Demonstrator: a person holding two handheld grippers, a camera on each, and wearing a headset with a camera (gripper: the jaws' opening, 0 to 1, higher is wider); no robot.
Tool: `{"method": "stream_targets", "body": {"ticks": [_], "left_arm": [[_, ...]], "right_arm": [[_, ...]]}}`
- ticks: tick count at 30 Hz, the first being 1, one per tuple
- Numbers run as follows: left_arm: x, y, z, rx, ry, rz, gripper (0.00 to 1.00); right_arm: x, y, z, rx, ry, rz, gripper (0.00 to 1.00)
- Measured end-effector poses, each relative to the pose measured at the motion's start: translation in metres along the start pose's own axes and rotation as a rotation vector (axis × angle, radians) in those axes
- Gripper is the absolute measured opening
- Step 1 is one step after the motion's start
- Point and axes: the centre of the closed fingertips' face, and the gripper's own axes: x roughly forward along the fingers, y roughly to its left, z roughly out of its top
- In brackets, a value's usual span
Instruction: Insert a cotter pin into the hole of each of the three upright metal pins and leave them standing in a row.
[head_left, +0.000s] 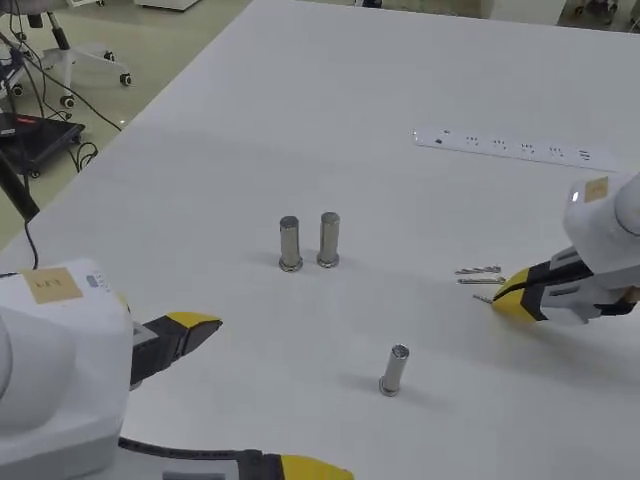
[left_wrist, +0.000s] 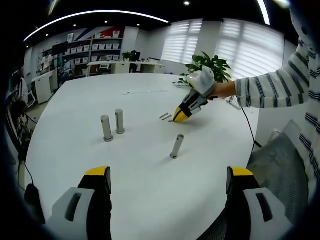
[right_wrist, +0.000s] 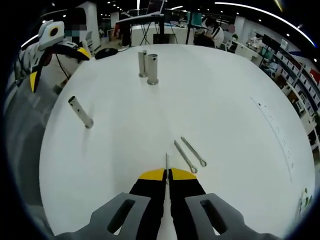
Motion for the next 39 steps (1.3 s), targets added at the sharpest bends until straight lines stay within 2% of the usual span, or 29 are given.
{"method": "stream_targets", "body": {"ticks": [12,20,28,35,39], "left_arm": [[0.001,-0.002,0.005,0.006,-0.016,-0.001,0.96],[0.005,-0.006,0.008,0.006,-0.023,-0.019,0.95],[0.009,-0.01,0.015,0.003,-0.046,-0.038,0.94],[0.011,-0.012,0.024,-0.008,-0.078,-0.053,0.92],[0.014,-0.012,0.03,-0.007,-0.089,-0.062,0.9]], "right_arm": [[-0.008,0.004,0.005,-0.019,-0.006,-0.002,0.03],[-0.019,0.014,0.008,-0.041,-0.013,-0.009,0.03],[-0.031,0.022,0.011,-0.058,-0.033,-0.017,0.03],[-0.041,0.037,0.016,-0.093,-0.051,-0.023,0.03],[-0.044,0.046,0.016,-0.087,-0.06,-0.02,0.03]]}}
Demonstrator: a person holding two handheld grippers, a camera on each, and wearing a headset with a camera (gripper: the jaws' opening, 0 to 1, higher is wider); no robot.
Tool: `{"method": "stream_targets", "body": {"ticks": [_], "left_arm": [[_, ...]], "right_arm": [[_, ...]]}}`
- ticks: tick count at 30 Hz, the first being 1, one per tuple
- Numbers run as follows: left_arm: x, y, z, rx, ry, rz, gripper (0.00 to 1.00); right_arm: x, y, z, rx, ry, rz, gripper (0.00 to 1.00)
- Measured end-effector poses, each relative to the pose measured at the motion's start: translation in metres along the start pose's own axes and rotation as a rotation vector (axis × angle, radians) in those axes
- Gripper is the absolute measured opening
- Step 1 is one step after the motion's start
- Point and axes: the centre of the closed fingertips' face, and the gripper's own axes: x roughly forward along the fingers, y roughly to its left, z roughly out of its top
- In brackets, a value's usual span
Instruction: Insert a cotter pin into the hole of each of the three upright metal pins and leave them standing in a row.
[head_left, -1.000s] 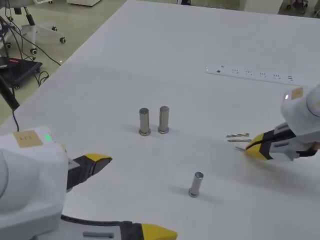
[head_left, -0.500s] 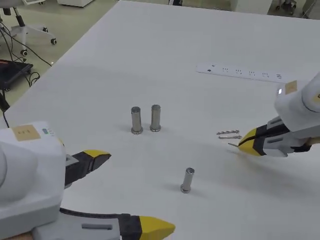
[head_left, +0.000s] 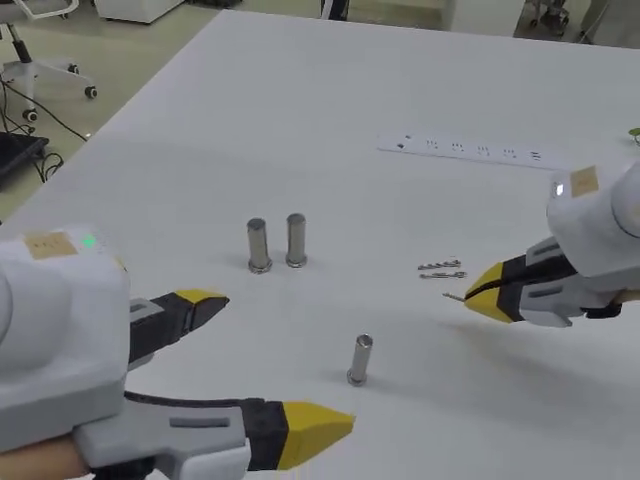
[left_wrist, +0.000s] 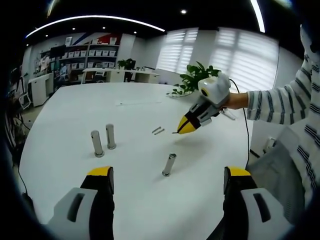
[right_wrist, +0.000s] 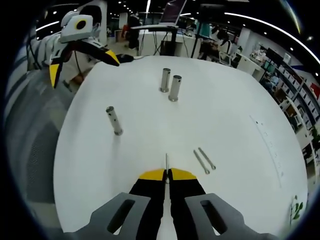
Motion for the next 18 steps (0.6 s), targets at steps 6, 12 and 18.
{"method": "stream_targets", "body": {"ticks": [6,12,18], "left_arm": [[0.005,-0.003,0.014,-0.005,-0.043,-0.017,0.87],[0.01,-0.005,0.015,0.005,-0.049,-0.031,0.85],[0.016,-0.009,0.013,-0.01,-0.047,-0.06,0.83]], "right_arm": [[-0.007,0.017,0.005,-0.017,-0.015,0.005,0.03],[-0.016,0.03,0.01,-0.045,-0.023,-0.007,0.03],[-0.026,0.043,0.022,-0.07,-0.055,-0.017,0.03]]}}
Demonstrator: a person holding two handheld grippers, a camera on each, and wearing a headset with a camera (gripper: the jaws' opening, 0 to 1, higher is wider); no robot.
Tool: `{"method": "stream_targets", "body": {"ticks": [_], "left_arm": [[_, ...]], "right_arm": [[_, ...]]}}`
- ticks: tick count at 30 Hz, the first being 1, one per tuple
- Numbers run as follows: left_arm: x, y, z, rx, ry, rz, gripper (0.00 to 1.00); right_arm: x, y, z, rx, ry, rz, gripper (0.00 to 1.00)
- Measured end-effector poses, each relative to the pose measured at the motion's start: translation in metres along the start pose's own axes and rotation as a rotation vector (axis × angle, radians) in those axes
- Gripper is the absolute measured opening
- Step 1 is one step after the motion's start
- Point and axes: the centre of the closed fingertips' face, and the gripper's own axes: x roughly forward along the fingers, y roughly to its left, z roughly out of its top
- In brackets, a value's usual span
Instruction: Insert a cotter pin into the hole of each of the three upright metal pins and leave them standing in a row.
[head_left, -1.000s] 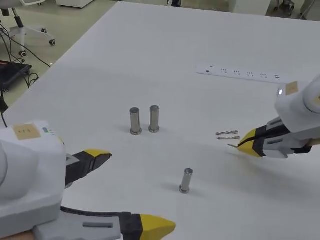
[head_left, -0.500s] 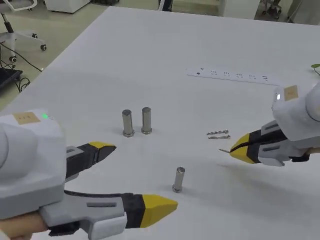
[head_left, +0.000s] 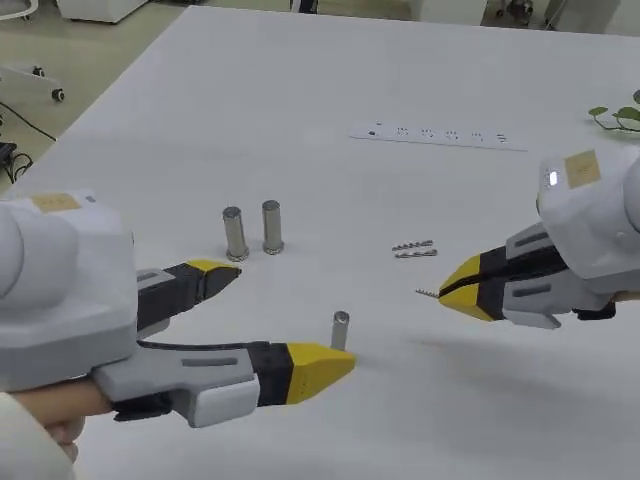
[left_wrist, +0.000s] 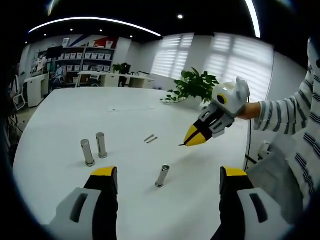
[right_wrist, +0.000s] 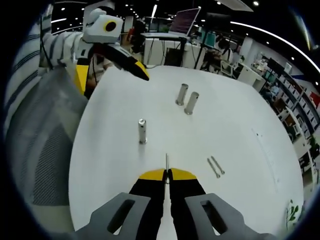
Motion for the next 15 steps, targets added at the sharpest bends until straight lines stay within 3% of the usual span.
{"method": "stream_targets", "body": {"ticks": [15], "left_arm": [[0.016,-0.017,0.004,-0.1,0.003,-0.128,0.65]], "right_arm": [[-0.009,0.034,0.022,-0.151,-0.025,0.0,0.03]]}}
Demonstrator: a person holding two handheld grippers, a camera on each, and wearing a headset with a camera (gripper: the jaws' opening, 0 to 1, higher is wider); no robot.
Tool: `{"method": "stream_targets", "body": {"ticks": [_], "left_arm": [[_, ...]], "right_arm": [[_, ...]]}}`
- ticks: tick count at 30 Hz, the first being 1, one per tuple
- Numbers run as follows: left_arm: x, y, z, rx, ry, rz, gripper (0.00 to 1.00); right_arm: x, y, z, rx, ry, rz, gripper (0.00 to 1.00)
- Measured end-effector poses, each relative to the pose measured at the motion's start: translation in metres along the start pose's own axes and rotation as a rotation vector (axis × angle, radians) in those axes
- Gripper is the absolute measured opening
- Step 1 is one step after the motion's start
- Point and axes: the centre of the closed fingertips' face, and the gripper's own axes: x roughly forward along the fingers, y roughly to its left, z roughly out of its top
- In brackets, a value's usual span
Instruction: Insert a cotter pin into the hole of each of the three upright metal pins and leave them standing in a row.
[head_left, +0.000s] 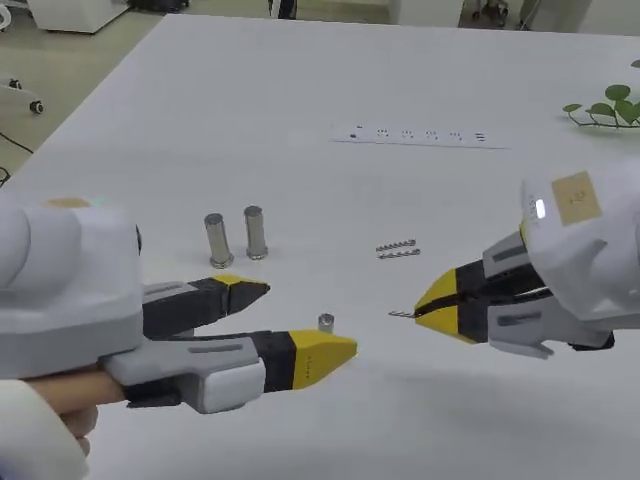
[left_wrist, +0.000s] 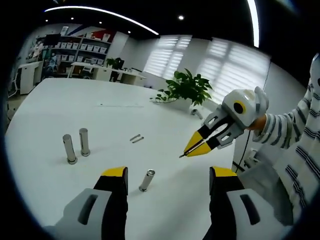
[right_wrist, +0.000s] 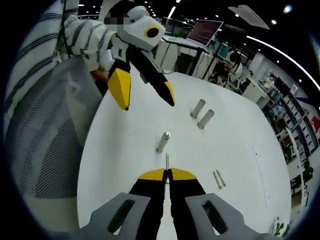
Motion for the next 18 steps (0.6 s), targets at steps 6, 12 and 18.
{"method": "stream_targets", "body": {"ticks": [6,12,18], "left_arm": [[0.003,-0.009,-0.001,-0.045,0.009,-0.048,0.52],[0.009,-0.019,-0.005,-0.132,0.023,-0.098,0.45],[0.015,-0.029,-0.009,-0.228,0.033,-0.154,0.29]], "right_arm": [[-0.003,0.012,0.012,-0.033,-0.036,0.007,0.03],[-0.004,0.019,0.02,-0.061,-0.052,0.007,0.03],[-0.004,0.023,0.026,-0.073,-0.064,0.003,0.03]]}}
